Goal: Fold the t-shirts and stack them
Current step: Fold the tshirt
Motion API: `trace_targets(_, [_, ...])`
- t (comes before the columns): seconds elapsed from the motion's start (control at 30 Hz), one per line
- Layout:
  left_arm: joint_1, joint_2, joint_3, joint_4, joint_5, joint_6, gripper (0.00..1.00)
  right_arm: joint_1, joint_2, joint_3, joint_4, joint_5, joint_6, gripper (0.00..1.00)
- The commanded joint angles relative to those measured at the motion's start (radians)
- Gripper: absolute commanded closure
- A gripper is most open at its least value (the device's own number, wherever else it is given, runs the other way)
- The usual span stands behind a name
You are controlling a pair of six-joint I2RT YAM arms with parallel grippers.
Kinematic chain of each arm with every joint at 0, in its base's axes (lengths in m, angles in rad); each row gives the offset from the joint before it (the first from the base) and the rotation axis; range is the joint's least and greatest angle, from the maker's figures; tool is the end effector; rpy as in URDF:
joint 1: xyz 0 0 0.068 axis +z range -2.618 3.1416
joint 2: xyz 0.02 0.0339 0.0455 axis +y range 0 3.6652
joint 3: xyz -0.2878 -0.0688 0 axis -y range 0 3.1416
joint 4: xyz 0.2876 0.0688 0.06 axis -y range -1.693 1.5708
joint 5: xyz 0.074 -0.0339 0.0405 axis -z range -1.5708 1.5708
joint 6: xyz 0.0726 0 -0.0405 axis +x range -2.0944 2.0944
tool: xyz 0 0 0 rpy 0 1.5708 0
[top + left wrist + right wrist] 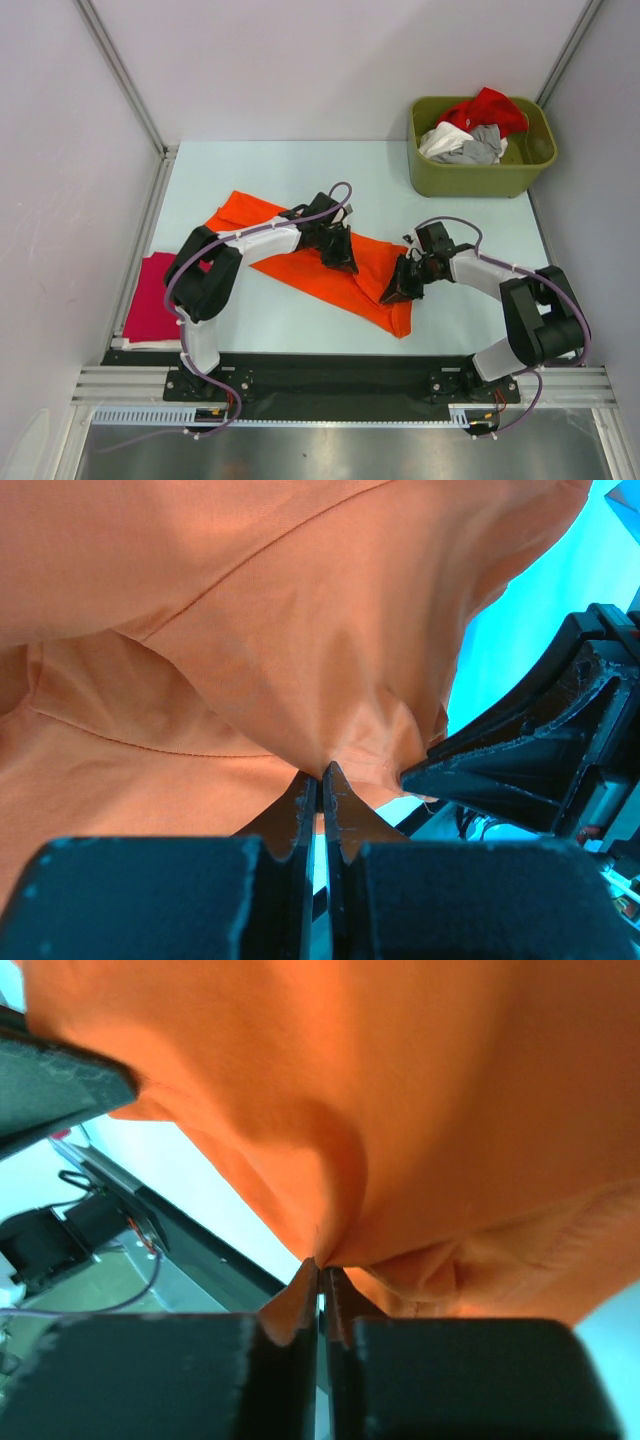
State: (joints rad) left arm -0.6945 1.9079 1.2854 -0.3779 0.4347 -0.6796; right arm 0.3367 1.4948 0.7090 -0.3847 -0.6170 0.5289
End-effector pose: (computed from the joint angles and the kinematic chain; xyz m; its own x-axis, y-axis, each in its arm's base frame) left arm 0.3334 -0.3175 0.1484 -0.9777 0.0725 -0.1972 0.1810 0.7674 -0.6151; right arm 0.2653 0.1374 0.1168 -0.9938 0.0882 -0.0676 0.0222 0.7538 0.6567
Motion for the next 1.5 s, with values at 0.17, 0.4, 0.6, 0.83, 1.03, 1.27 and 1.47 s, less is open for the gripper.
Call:
trace_targets(0.17, [0.0, -0.063, -0.024, -0.001, 0.01, 0.044, 0.95, 0.012, -0.082, 0.035, -0.071, -0.067, -0.018, 1.0])
trace_targets(0.4, [0.004, -0.095, -0.067, -0.032, -0.004, 0.071, 0.95, 0.013, -0.128, -0.019, -0.091, -0.087, -0.012, 1.0])
trace_targets(0.6, [0.007, -0.107, -0.072, -0.052, -0.005, 0.083, 0.92, 0.012, -0.111, -0.025, -0.056, -0.081, 0.002, 1.0])
trace_targets(0.83, [0.029, -0.089, -0.075, -0.073, -0.01, 0.104, 0.85, 0.01, -0.102, -0.025, -0.046, -0.081, 0.006, 1.0])
trace_targets(1.03, [0.046, -0.056, -0.08, -0.085, -0.014, 0.135, 0.87, 0.012, -0.077, -0.039, -0.049, -0.081, 0.0, 0.99])
trace_targets(1.27, [0.047, -0.049, -0.089, -0.101, -0.025, 0.161, 0.91, 0.012, -0.044, -0.031, -0.063, -0.075, -0.007, 0.95])
trace_targets(1.47, [0.047, -0.11, -0.081, -0.122, -0.065, 0.183, 0.79, 0.01, -0.013, -0.013, -0.155, -0.046, -0.052, 0.91])
